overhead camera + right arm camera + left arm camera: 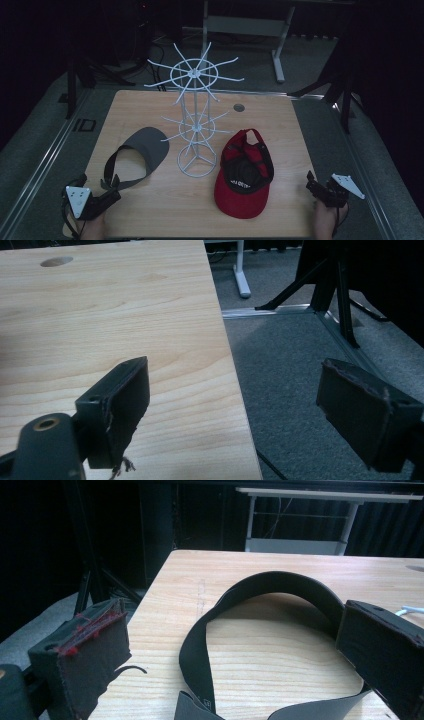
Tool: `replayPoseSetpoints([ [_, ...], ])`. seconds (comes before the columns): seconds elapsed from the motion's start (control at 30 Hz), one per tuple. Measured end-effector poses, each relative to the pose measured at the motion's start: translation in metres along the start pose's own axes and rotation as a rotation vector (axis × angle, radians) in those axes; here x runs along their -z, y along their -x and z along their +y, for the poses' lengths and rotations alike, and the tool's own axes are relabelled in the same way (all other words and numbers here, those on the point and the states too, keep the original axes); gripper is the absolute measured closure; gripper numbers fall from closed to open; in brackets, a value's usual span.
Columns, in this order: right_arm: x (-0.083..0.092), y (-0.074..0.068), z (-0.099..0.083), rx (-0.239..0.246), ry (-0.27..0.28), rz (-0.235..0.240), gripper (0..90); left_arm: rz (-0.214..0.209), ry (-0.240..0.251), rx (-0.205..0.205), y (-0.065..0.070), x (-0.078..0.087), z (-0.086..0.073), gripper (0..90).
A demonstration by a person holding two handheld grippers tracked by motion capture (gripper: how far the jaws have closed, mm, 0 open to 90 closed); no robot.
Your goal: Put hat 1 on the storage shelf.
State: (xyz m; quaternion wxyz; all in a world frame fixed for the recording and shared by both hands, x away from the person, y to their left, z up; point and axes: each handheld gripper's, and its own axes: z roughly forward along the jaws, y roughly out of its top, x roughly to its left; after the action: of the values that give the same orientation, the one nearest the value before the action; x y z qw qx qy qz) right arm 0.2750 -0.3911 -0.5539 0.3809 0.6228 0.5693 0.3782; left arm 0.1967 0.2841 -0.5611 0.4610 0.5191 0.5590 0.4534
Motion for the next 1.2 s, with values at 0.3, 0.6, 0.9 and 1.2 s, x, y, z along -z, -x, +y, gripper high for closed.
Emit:
replayPoseSetpoints([
  [0.3,0.01,-0.003,0.007,0.013,-0.011,0.053,13.5,-0.03,0.022,0.039,0.002,0.002,0.002,1.2],
  [0.6,0.023,-0.02,0.034,0.06,-0.048,0.178,10.9,-0.033,-0.025,0.016,0.01,0.003,0.006,1.2],
  [0.9,0.025,-0.035,0.058,0.107,-0.069,0.255,12.5,-0.087,-0.029,0.032,0.016,0.005,0.008,1.2],
  [1.2,0.011,-0.062,0.067,0.205,-0.154,0.399,13.3,-0.115,-0.054,0.024,0.023,0.003,0.008,1.2],
])
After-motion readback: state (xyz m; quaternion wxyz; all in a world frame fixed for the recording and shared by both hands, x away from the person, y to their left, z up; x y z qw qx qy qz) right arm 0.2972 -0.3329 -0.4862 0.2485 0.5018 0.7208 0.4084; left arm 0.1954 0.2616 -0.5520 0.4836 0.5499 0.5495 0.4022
